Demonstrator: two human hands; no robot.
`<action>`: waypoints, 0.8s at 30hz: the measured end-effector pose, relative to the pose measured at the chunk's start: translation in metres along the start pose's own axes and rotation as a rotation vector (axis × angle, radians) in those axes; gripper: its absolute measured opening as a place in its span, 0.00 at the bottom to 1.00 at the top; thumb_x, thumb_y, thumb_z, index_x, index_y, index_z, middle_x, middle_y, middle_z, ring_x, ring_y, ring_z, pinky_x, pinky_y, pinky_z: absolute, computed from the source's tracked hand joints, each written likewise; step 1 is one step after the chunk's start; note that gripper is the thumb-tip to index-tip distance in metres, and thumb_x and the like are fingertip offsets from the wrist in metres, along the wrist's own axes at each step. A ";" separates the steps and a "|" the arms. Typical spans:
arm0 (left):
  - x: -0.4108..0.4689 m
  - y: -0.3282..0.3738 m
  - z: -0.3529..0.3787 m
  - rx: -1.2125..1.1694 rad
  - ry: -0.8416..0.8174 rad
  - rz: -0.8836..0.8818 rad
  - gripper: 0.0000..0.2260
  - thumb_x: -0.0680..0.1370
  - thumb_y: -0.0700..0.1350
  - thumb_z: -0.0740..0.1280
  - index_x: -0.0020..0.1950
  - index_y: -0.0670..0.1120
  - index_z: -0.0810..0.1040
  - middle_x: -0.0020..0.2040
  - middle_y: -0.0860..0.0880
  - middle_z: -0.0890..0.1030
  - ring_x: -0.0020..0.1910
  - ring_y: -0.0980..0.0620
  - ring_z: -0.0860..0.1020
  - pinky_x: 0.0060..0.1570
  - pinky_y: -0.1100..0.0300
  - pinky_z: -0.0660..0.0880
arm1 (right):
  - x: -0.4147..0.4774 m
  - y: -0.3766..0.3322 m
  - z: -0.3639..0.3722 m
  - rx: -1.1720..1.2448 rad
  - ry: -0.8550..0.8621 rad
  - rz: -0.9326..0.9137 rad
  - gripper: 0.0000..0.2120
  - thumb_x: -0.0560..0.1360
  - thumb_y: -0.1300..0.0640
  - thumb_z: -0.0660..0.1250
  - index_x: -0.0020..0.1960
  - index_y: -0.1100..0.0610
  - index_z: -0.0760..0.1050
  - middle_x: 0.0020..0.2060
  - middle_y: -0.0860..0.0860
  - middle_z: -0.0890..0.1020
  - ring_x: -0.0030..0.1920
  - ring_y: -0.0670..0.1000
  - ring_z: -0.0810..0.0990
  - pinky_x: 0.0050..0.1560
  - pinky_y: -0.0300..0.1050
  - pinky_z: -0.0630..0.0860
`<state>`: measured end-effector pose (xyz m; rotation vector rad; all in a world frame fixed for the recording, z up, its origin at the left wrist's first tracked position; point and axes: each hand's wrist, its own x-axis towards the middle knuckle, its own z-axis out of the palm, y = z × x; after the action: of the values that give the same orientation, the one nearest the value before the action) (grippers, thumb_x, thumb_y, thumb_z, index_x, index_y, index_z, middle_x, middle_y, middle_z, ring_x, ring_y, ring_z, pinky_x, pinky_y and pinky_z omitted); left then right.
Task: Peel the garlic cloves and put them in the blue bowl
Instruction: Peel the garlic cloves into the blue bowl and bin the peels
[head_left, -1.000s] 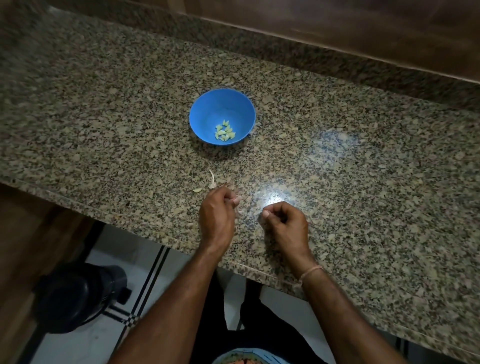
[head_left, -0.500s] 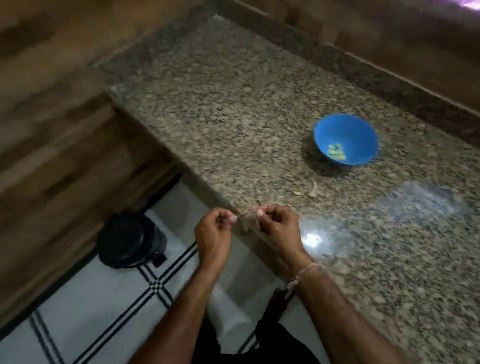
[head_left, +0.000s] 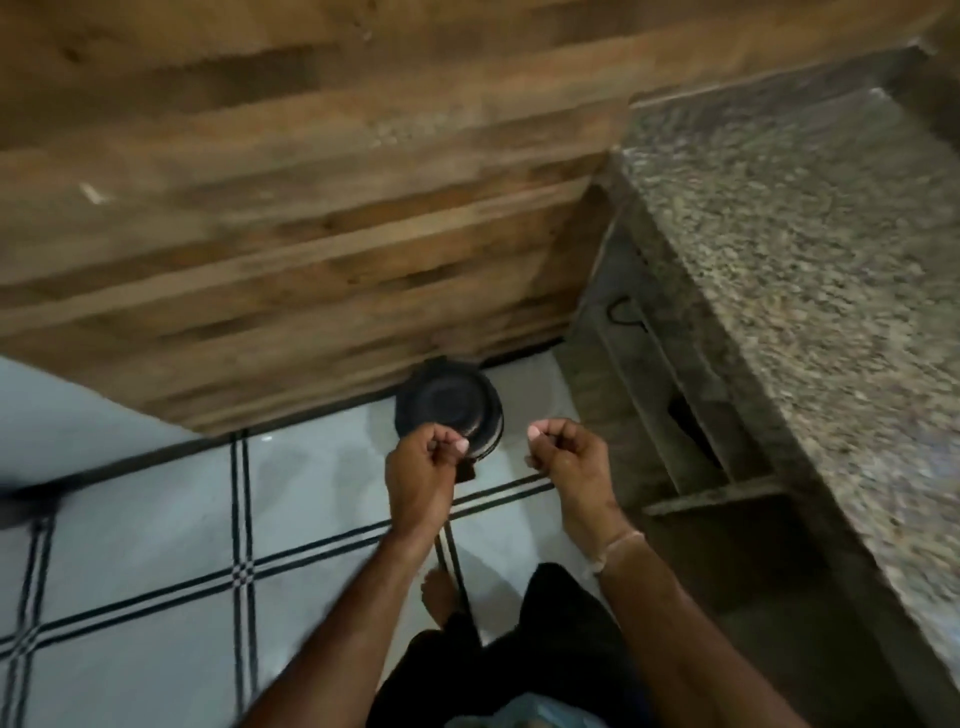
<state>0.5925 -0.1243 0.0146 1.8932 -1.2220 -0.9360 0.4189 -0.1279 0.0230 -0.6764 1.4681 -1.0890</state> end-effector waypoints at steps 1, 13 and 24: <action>0.008 -0.002 -0.012 -0.006 0.006 -0.020 0.07 0.78 0.41 0.75 0.42 0.50 0.83 0.39 0.58 0.84 0.42 0.62 0.82 0.40 0.78 0.70 | 0.002 -0.001 0.013 -0.012 -0.012 0.008 0.07 0.80 0.69 0.69 0.45 0.61 0.79 0.32 0.49 0.80 0.35 0.45 0.78 0.40 0.38 0.80; 0.091 -0.035 -0.050 -0.112 0.074 -0.189 0.04 0.79 0.43 0.74 0.45 0.49 0.83 0.41 0.59 0.83 0.41 0.66 0.80 0.40 0.78 0.71 | 0.077 0.010 0.112 -0.125 -0.147 0.094 0.04 0.80 0.64 0.71 0.46 0.59 0.82 0.43 0.58 0.84 0.44 0.53 0.82 0.49 0.46 0.83; 0.218 -0.179 0.076 -0.219 0.000 -0.731 0.09 0.78 0.44 0.75 0.37 0.50 0.84 0.39 0.46 0.85 0.43 0.42 0.84 0.53 0.45 0.82 | 0.251 0.183 0.135 -0.036 0.045 0.481 0.05 0.78 0.74 0.68 0.50 0.67 0.79 0.38 0.57 0.81 0.37 0.50 0.80 0.35 0.36 0.80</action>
<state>0.6717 -0.2827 -0.2179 2.1772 -0.3719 -1.3677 0.5279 -0.3079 -0.2427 -0.2967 1.5858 -0.7096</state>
